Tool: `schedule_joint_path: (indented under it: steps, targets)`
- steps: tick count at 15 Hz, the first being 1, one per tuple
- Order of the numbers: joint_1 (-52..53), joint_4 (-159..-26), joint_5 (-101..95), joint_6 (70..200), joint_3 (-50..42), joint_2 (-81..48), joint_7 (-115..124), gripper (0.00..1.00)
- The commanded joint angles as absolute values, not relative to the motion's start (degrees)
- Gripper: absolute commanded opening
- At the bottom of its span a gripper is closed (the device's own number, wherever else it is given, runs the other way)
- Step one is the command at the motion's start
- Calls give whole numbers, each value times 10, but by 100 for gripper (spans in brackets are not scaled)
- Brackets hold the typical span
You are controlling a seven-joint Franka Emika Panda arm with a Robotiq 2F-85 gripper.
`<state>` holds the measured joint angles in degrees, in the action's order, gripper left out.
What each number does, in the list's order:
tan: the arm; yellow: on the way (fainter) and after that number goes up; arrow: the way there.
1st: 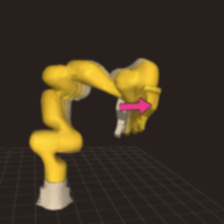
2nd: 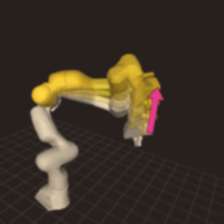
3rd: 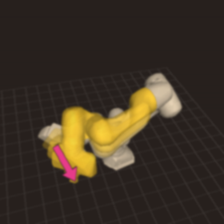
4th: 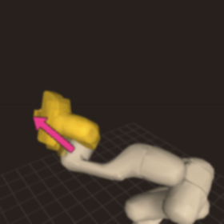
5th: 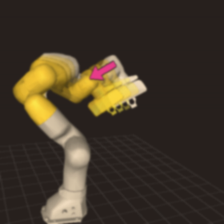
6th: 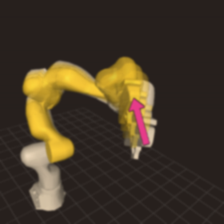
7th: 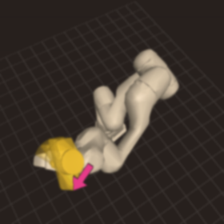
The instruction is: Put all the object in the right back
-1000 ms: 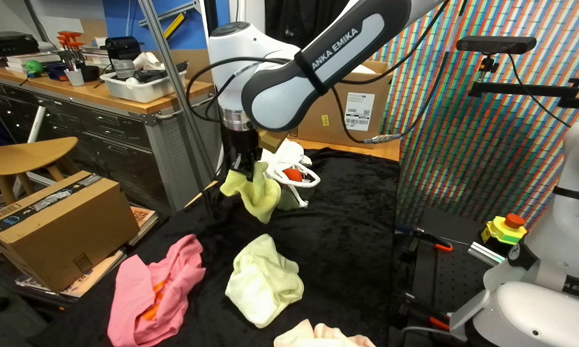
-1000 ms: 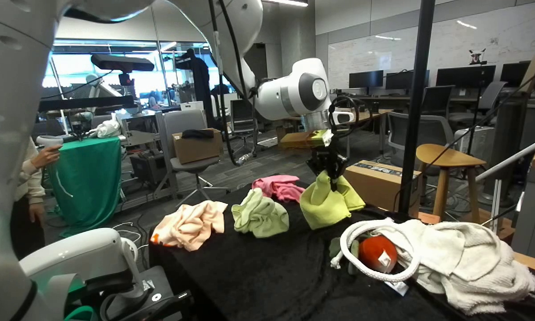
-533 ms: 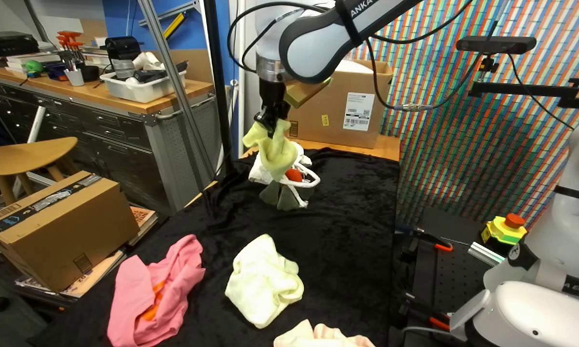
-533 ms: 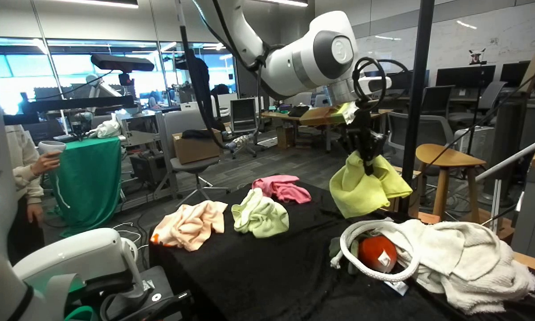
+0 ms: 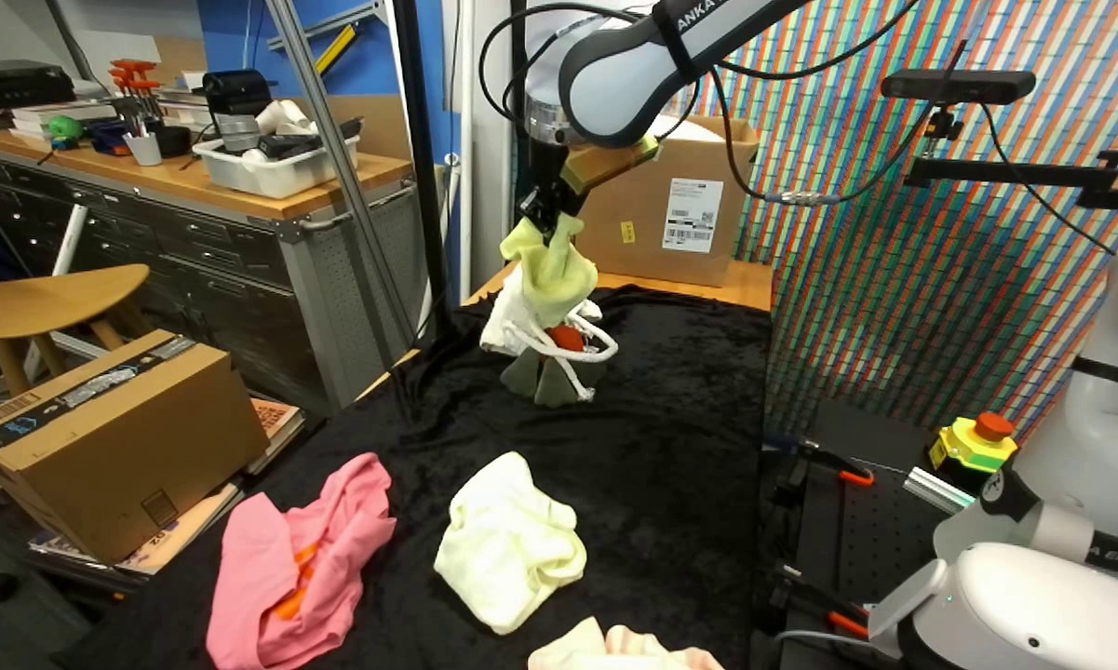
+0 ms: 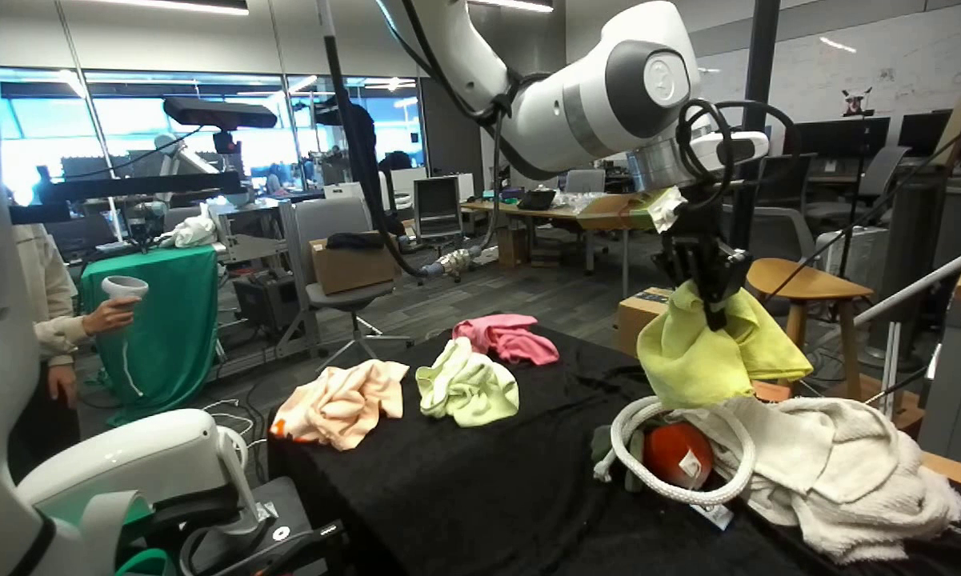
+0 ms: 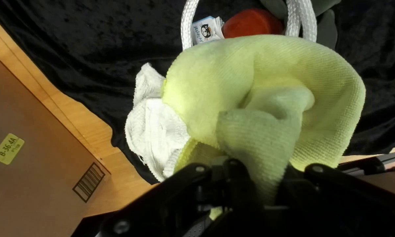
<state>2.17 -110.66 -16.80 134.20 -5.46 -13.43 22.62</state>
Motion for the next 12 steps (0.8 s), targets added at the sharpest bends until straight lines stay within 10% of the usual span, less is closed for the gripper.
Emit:
schedule_joint_path:
  steps: [1, 12]
  targets:
    - [24, -1062, -166, 1330, -59, -174, 250, 4]
    - [39, -1038, -170, 1307, -62, -214, 256, 99]
